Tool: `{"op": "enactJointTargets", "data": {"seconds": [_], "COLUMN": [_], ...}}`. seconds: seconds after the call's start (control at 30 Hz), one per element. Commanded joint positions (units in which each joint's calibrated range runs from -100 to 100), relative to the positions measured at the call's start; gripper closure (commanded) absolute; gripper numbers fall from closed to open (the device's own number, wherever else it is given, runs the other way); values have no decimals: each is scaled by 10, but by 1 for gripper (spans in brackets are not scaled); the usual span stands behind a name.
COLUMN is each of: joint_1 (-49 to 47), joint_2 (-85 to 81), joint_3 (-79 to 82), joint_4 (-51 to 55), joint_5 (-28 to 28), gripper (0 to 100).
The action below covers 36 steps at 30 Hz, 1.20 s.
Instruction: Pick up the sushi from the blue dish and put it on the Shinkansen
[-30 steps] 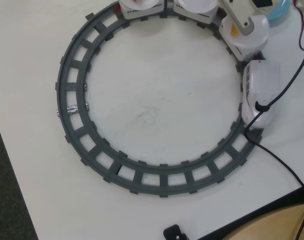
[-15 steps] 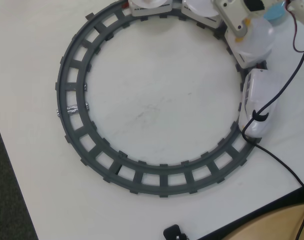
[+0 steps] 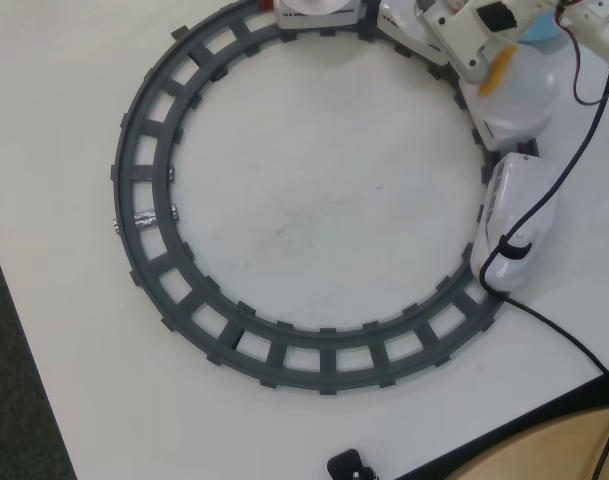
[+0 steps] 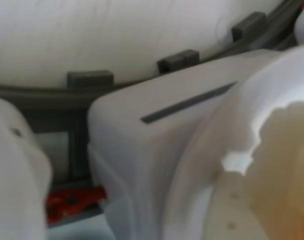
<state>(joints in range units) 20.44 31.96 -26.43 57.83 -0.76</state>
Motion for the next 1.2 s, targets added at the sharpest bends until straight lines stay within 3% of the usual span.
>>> {"op": "enactJointTargets", "data": {"seconds": [0.0,0.6,0.9,1.17], "joint_1": [9,17,18,24], "joint_2": [-11,-11,-11,-11], "joint_3": [-35,-59,-60,-60], "joint_4": [-7,37,61,61], "joint_5": [3,1,2,1], "gripper": [98,97,81,80]}}
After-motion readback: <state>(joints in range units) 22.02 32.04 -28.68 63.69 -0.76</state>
